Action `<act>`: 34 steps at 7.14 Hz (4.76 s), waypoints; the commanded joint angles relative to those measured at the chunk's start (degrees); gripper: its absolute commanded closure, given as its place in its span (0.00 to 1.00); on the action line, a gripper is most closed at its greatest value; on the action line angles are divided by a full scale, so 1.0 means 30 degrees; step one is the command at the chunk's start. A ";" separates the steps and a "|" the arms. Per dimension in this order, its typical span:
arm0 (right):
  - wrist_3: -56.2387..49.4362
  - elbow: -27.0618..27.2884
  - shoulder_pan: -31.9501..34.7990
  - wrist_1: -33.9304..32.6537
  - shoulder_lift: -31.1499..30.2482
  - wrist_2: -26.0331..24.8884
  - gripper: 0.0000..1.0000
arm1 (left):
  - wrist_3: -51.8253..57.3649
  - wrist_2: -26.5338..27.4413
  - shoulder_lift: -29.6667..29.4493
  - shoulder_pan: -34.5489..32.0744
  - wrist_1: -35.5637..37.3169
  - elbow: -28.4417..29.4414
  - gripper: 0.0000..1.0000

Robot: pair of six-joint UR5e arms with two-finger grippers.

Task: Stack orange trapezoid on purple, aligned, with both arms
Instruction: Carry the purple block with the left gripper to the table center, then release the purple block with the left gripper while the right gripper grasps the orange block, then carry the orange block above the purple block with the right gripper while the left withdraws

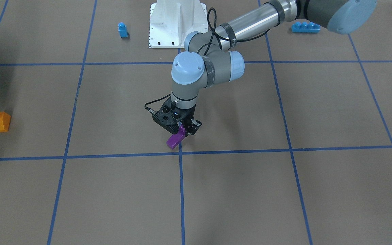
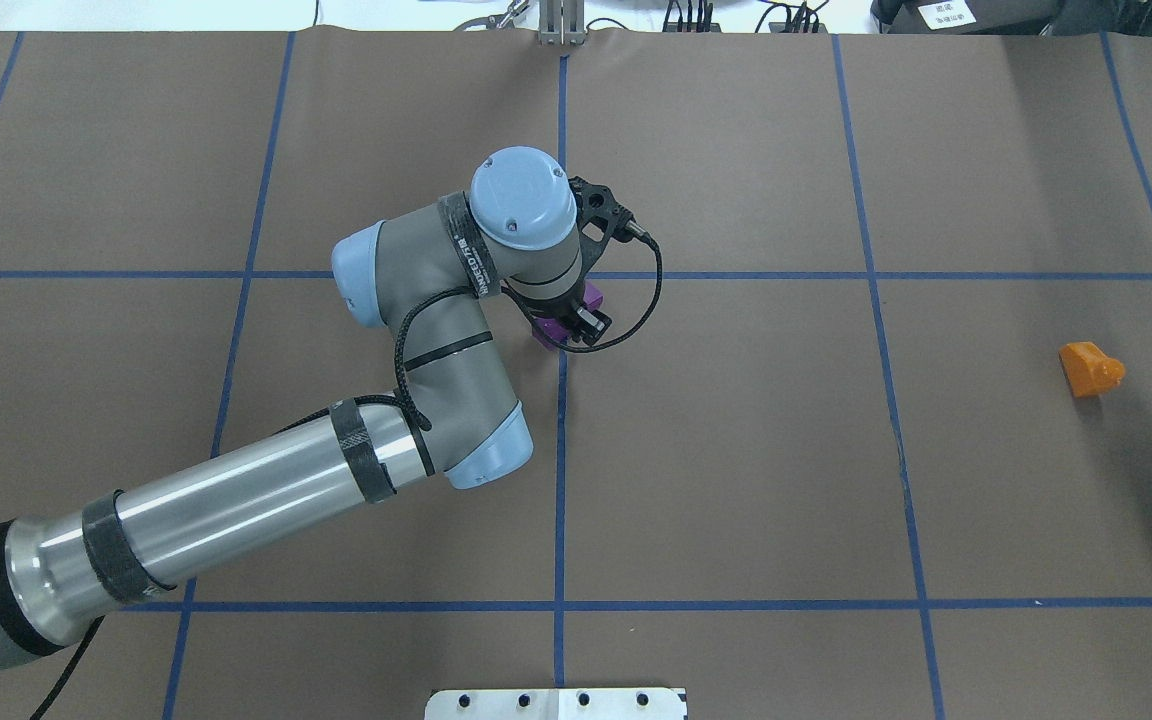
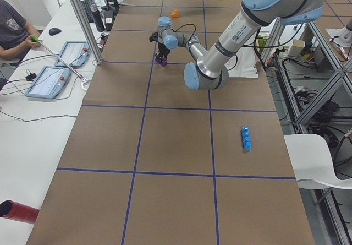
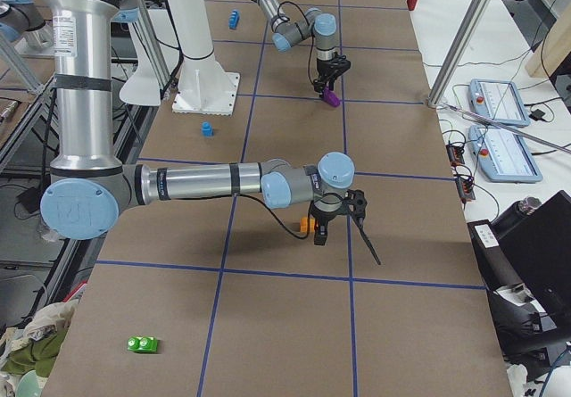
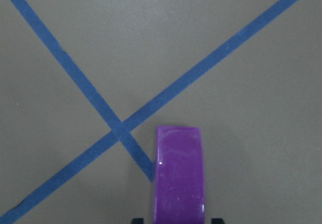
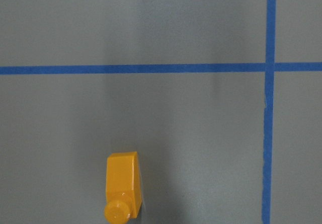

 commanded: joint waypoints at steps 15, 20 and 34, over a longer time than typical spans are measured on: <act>0.4516 -0.2878 -0.4810 0.4047 0.0926 -0.1634 1.00 | 0.0131 -0.0154 0.0054 -0.1146 -0.0110 -0.0290 0.00; 1.3985 -0.0855 -0.5420 0.3203 0.4043 -0.0991 1.00 | 0.4332 -0.2088 0.3349 -0.5006 0.6529 -0.6427 0.00; 3.4809 -0.7417 -1.3189 -0.3337 1.9412 -0.6376 1.00 | 1.3871 -0.3524 1.2740 -1.1900 0.6336 -0.9402 0.00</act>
